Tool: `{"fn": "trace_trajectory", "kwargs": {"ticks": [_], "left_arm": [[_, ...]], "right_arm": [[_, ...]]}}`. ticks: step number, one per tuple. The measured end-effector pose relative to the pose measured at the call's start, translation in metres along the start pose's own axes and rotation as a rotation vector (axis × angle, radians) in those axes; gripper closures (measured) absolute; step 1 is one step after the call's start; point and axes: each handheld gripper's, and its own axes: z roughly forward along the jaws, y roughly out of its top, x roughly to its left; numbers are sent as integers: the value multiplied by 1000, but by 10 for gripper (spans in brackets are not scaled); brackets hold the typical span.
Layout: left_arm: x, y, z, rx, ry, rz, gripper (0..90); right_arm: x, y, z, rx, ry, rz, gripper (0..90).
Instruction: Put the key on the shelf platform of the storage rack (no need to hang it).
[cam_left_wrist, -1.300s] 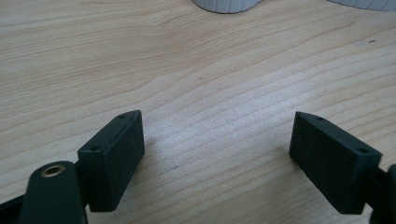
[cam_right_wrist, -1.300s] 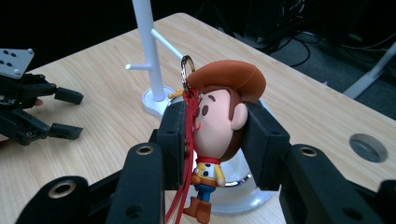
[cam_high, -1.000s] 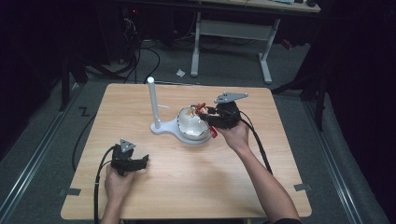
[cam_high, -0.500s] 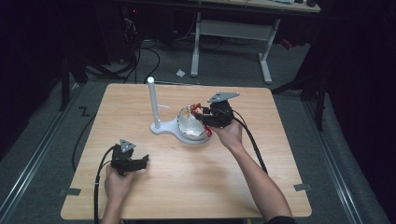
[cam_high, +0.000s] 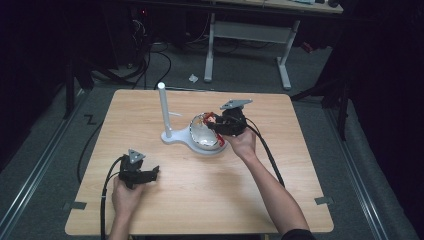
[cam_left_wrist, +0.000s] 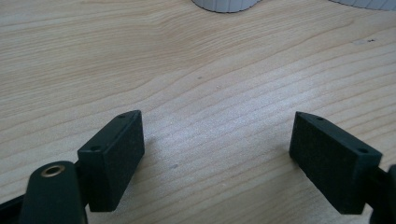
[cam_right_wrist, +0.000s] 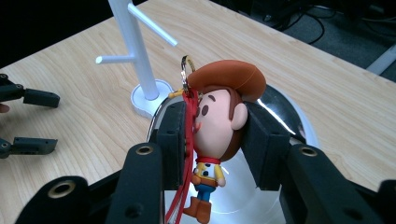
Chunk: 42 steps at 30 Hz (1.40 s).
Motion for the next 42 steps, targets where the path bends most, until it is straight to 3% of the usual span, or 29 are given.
{"fn": "trace_trajectory", "kwargs": {"ticks": [15,21,36,42], "left_arm": [[0,0,0,-1,0,-2,184],[0,0,0,0,0,-2,184],[0,-1,0,-1,-1,-1,183],[0,-1,0,-1,2,0,182]], "right_arm": [[-1,-2,19,46,-6,8,623],[2,-1,27,76,-12,-15,622],[3,-4,41,105,-59,-20,613],[5,-6,38,86,-58,-29,553]]}}
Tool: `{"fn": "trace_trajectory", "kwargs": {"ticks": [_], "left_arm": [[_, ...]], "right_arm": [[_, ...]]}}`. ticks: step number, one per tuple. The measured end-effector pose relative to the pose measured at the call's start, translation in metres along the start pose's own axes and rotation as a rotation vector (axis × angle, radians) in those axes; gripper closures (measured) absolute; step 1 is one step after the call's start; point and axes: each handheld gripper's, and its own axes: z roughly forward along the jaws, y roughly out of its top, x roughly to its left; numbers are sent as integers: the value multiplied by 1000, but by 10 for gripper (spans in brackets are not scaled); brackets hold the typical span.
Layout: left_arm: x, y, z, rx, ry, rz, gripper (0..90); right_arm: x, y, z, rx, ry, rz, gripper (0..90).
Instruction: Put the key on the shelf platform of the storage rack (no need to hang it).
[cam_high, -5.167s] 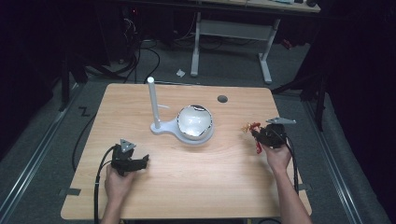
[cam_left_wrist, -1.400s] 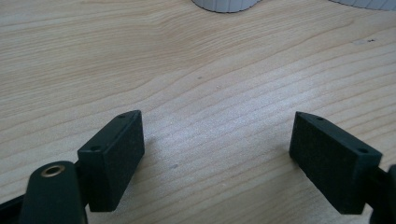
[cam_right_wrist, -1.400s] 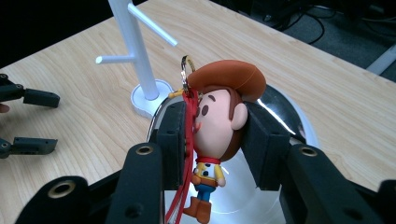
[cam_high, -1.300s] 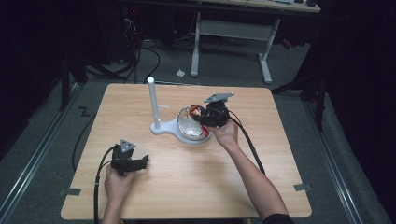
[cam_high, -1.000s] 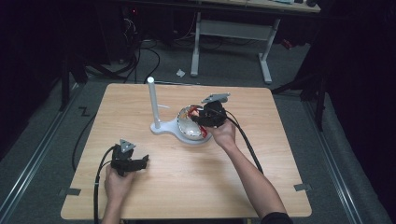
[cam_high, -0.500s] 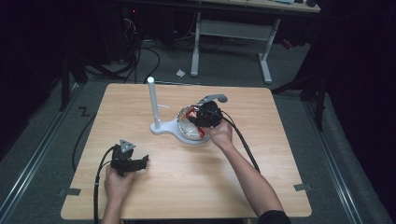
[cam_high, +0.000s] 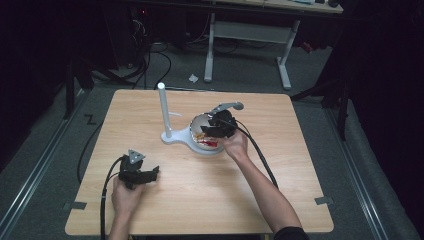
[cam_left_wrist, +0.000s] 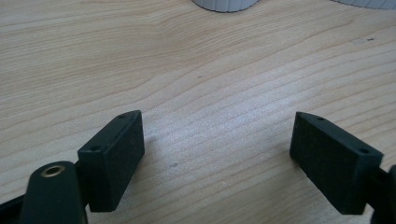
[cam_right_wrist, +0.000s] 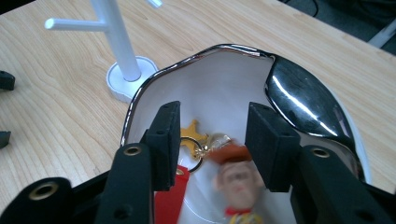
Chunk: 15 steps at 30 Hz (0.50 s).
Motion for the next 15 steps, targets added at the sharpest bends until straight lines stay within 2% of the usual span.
{"fn": "trace_trajectory", "kwargs": {"ticks": [5,15], "left_arm": [[0,0,0,1,0,1,182],[0,0,0,0,0,0,182]], "right_arm": [[1,-1,-7,-34,21,17,530],[-7,0,-32,-91,20,42,524]]}}
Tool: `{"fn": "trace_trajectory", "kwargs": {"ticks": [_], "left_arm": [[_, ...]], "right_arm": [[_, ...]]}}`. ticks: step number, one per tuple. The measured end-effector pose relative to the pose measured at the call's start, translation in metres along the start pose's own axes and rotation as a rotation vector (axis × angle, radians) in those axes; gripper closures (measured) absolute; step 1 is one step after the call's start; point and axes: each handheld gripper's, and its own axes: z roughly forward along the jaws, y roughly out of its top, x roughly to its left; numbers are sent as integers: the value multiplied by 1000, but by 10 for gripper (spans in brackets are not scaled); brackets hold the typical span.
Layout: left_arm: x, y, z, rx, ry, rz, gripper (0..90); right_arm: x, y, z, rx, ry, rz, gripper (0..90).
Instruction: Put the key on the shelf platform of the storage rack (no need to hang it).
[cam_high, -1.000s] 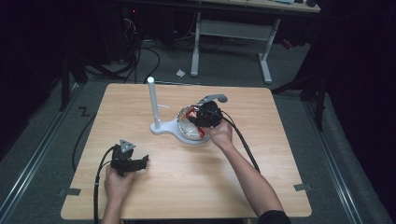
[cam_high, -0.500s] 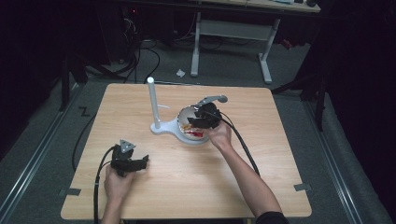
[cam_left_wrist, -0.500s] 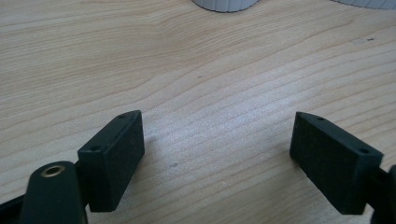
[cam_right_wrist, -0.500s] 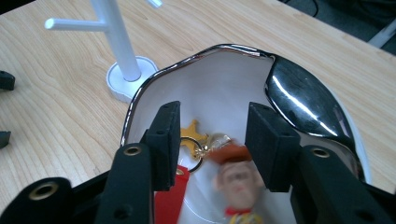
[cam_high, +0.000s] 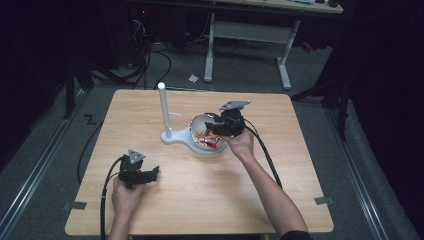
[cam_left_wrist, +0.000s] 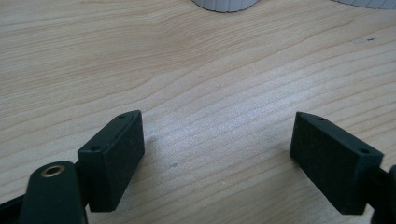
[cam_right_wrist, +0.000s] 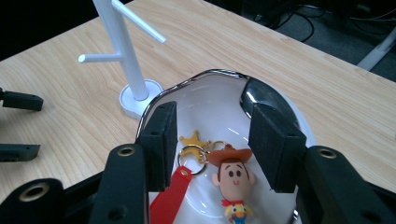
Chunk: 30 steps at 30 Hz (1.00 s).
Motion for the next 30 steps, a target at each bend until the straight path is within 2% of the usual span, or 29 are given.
{"fn": "trace_trajectory", "kwargs": {"ticks": [16,30], "left_arm": [[0,0,0,1,0,1,182],[0,0,0,1,0,1,181]], "right_arm": [[-18,-8,-35,-51,-42,38,525],[-27,-14,-58,-79,-74,40,515]]}}
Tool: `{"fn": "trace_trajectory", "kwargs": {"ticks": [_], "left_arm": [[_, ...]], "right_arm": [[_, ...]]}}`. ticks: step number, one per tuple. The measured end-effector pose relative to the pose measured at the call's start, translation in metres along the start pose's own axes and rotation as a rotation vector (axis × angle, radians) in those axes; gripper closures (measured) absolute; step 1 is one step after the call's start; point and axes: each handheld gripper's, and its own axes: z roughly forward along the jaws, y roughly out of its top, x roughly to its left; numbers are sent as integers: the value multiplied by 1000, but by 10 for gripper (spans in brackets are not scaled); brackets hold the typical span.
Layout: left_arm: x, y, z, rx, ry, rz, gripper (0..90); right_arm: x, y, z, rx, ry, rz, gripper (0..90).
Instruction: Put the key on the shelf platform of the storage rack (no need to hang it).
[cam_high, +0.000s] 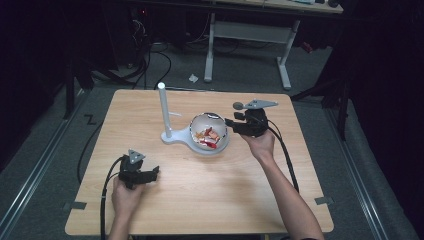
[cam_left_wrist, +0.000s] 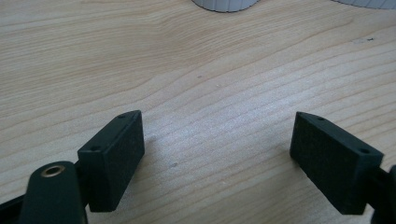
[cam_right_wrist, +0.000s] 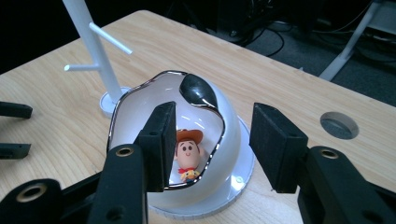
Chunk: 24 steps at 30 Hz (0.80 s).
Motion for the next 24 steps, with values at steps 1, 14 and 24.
{"fn": "trace_trajectory", "kwargs": {"ticks": [1,14,24], "left_arm": [[0,0,0,0,0,0,182],[0,0,0,0,0,-1,182],[0,0,0,-1,0,-1,182]], "right_arm": [[-1,-1,-2,-2,-6,8,514],[-13,-13,-22,-14,-33,38,507],[-23,-20,-43,-47,-55,84,507]]}}
